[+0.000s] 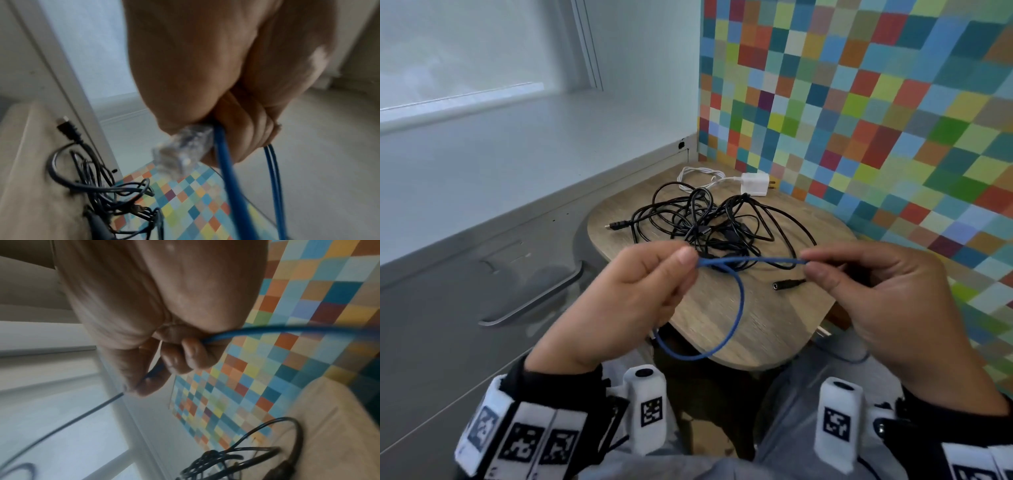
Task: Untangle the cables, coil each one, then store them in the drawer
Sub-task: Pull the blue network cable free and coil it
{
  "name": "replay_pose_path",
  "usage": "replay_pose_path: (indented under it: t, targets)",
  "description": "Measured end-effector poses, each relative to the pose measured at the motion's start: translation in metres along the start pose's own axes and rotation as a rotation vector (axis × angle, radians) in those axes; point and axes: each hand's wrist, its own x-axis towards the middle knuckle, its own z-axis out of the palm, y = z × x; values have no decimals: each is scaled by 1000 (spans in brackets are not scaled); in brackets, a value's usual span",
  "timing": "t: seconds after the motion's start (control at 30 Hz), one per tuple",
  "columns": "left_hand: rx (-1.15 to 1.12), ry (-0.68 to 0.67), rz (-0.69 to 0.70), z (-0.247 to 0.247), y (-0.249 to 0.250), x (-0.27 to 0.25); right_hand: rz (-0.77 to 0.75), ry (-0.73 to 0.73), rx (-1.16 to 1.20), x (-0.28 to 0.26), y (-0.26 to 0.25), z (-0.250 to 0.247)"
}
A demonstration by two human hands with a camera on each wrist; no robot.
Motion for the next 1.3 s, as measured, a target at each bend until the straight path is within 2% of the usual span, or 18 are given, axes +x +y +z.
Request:
replay_pose_path:
  t: [0.07, 0.1, 0.2, 0.3, 0.37, 0.43, 0.57, 0.63, 0.8, 0.93, 1.1, 1.17, 1.3]
  targets:
    - [-341, 22, -33, -9, 4, -2, 32, 109, -15, 4, 10, -6]
    - [-438, 36, -25, -12, 7, -4, 43, 151, -29, 5, 16, -7]
    - [-537, 151, 5, -12, 17, -4, 50, 132, -150, 4, 25, -3]
    - [-460, 326, 53, 2, 16, 4, 65, -7, -330, -2, 25, 18]
    - [-259, 417, 121, 15, 12, 9, 34, -119, -468, -6, 23, 33]
    - [1, 439, 176, 27, 8, 11, -32, -183, -537, -8, 20, 46]
    - [328, 355, 216, 46, 1, 9, -124, -384, -601, -12, 10, 60]
    - [502, 310, 218, 50, -3, 9, -163, -436, -567, -13, 6, 63]
    - [613, 267, 282, 56, -5, 11, -281, -232, -374, -13, -3, 63]
    - [737, 261, 316, 53, -5, 13, -249, -180, -234, -17, -6, 64]
    - [762, 192, 256, 50, 0, 9, -150, -282, -140, -19, -13, 55]
    - [768, 158, 190, 42, 0, 9, -112, -280, -134, -16, -14, 45]
    - [427, -8, -42, 28, 0, 8, -49, -194, -142, -10, -8, 28]
